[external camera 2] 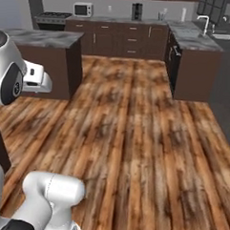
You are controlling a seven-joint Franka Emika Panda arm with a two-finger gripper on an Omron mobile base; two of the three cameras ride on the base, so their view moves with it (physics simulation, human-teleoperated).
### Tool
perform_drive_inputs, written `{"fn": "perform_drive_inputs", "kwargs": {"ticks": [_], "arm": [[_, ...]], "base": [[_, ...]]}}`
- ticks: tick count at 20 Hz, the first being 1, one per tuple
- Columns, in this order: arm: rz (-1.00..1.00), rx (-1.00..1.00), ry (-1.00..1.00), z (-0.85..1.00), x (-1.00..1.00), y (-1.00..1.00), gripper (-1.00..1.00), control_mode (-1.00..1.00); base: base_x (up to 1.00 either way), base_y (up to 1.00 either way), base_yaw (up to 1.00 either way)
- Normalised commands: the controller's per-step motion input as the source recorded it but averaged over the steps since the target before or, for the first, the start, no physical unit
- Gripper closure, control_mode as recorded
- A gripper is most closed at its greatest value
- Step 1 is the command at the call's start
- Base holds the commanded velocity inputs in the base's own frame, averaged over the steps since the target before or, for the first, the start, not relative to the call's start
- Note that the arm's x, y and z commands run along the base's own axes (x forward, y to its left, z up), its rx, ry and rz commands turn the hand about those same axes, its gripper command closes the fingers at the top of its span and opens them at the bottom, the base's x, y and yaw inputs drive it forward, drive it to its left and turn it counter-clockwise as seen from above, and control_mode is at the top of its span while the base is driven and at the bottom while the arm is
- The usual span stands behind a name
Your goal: Take the cheese, shrimp, and corn from the fridge and place them on the plate on the dining counter to create an appetizer plate.
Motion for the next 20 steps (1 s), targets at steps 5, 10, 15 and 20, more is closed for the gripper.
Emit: {"fn": "perform_drive_inputs", "kwargs": {"ticks": [5, 10, 15, 20], "arm": [[0.0, 0.0, 0.0, 0.0, 0.0, 0.0, -1.0, 1.0], [0.0, 0.0, 0.0, 0.0, 0.0, 0.0, -1.0, 1.0], [0.0, 0.0, 0.0, 0.0, 0.0, 0.0, -1.0, 1.0], [0.0, 0.0, 0.0, 0.0, 0.0, 0.0, -1.0, 1.0]], "base": [[1.0, -0.22, 0.32], [1.0, -0.23, 0.29], [1.0, -0.63, 0.09], [1.0, -0.68, 0.0]]}}
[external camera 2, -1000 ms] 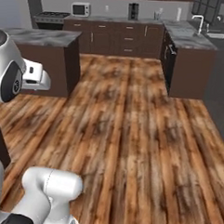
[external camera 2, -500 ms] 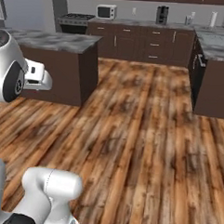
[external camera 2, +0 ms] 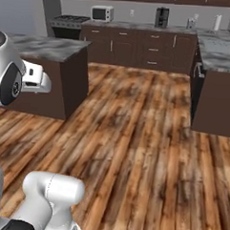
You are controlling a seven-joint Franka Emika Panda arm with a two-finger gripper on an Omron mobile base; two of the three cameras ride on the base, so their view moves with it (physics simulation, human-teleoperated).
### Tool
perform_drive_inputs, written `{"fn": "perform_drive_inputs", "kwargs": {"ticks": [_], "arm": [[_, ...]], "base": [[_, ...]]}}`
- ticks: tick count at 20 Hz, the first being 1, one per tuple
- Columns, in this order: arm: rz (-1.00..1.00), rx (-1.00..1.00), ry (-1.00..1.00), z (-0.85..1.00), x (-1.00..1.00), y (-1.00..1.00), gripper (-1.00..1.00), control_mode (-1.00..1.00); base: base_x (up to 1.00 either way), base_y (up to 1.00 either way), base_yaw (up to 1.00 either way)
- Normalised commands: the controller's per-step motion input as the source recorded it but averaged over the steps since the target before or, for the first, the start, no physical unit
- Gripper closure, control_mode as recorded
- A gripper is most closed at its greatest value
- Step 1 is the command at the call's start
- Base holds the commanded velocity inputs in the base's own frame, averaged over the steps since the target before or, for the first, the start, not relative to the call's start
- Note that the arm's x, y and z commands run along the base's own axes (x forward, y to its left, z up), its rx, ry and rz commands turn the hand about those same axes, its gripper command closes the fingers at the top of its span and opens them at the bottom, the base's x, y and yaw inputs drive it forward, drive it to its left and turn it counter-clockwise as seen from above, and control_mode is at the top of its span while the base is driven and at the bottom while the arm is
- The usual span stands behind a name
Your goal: Take the cheese, shrimp, and corn from the fridge and place them on the plate on the dining counter to create an appetizer plate.
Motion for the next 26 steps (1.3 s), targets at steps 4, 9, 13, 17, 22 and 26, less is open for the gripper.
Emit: {"fn": "perform_drive_inputs", "kwargs": {"ticks": [4, 9, 13, 17, 22, 26], "arm": [[0.0, 0.0, 0.0, 0.0, 0.0, 0.0, -1.0, 1.0], [0.0, 0.0, 0.0, 0.0, 0.0, 0.0, -1.0, 1.0], [0.0, 0.0, 0.0, 0.0, 0.0, 0.0, -1.0, 1.0], [0.0, 0.0, 0.0, 0.0, 0.0, 0.0, -1.0, 1.0], [0.0, 0.0, 0.0, 0.0, 0.0, 0.0, -1.0, 1.0], [0.0, 0.0, 0.0, 0.0, 0.0, 0.0, -1.0, 1.0]], "base": [[1.0, -0.32, -0.02], [1.0, -0.07, -0.09], [1.0, -0.01, -0.1], [1.0, -0.02, -0.08], [1.0, -0.02, -0.06], [1.0, 0.0, -0.05]]}}
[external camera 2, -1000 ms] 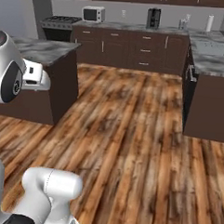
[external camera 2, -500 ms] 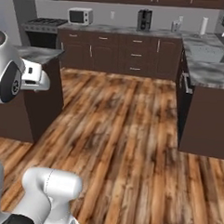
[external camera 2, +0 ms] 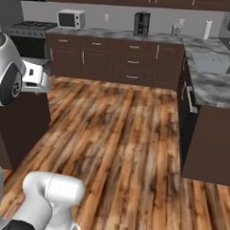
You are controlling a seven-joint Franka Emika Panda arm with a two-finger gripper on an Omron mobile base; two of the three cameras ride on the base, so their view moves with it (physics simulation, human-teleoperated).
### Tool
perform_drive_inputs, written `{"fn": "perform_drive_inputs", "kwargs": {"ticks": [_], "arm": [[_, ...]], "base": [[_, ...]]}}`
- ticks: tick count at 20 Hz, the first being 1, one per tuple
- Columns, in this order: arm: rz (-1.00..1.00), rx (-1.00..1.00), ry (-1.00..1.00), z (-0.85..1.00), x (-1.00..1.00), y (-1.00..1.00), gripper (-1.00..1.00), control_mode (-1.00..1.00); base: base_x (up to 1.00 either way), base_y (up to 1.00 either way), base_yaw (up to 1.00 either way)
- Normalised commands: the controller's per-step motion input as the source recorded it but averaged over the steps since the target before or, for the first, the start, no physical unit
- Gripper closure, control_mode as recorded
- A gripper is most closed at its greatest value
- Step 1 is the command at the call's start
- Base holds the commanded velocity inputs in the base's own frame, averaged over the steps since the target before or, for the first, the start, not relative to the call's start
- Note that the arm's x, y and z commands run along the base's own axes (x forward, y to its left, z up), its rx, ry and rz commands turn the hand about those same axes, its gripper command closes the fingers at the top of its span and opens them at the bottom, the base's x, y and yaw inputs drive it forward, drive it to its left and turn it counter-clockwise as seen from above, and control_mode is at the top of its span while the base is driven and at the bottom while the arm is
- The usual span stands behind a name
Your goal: Take the cheese, shrimp, and corn from the fridge and place them on the plate on the dining counter to create an appetizer plate.
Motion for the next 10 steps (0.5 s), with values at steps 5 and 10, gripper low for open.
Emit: {"fn": "perform_drive_inputs", "kwargs": {"ticks": [5, 10], "arm": [[0.0, 0.0, 0.0, 0.0, 0.0, 0.0, -1.0, 1.0], [0.0, 0.0, 0.0, 0.0, 0.0, 0.0, -1.0, 1.0]], "base": [[1.0, 0.0, -0.04], [1.0, 0.0, -0.04]]}}
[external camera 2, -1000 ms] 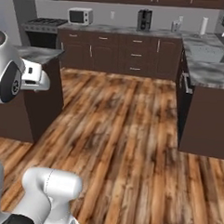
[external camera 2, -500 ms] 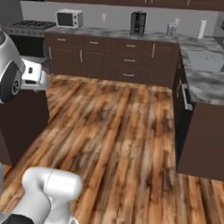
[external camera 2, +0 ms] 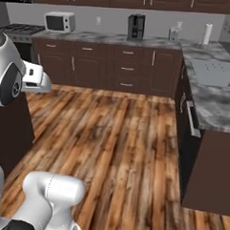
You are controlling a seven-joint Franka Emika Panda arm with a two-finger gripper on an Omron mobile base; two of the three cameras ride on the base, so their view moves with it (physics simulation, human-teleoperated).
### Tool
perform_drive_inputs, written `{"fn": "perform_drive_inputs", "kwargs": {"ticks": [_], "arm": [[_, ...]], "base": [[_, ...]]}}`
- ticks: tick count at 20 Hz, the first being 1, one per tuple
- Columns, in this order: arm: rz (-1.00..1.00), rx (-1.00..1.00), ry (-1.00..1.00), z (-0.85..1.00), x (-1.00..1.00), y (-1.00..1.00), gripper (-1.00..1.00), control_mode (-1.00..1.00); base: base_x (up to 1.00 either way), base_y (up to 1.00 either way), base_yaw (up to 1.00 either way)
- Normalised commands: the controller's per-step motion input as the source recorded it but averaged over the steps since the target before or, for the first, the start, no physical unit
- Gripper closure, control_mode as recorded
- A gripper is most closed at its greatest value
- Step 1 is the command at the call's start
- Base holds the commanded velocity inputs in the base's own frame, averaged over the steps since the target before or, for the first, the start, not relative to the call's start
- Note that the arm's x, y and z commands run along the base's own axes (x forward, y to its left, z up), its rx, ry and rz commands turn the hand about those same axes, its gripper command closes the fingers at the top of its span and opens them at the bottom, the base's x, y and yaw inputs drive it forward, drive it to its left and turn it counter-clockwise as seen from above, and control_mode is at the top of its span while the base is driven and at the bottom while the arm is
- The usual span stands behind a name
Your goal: Take the cheese, shrimp, and corn from the fridge and place them on the plate on the dining counter to create an appetizer plate.
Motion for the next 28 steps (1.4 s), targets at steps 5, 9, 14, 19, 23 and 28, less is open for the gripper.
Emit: {"fn": "perform_drive_inputs", "kwargs": {"ticks": [5, 9, 14, 19, 23, 28], "arm": [[0.0, 0.0, 0.0, 0.0, 0.0, 0.0, -1.0, 1.0], [0.0, 0.0, 0.0, 0.0, 0.0, 0.0, -1.0, 1.0], [0.0, 0.0, 0.0, 0.0, 0.0, 0.0, -1.0, 1.0], [0.0, 0.0, 0.0, 0.0, 0.0, 0.0, -1.0, 1.0], [0.0, 0.0, 0.0, 0.0, 0.0, 0.0, -1.0, 1.0], [0.0, 0.0, 0.0, 0.0, 0.0, 0.0, -1.0, 1.0]], "base": [[1.0, 0.0, -0.04], [1.0, 0.0, -0.04], [1.0, 0.0, -0.02], [1.0, 0.0, 0.06], [1.0, 0.0, 0.28], [1.0, -0.05, 0.43]]}}
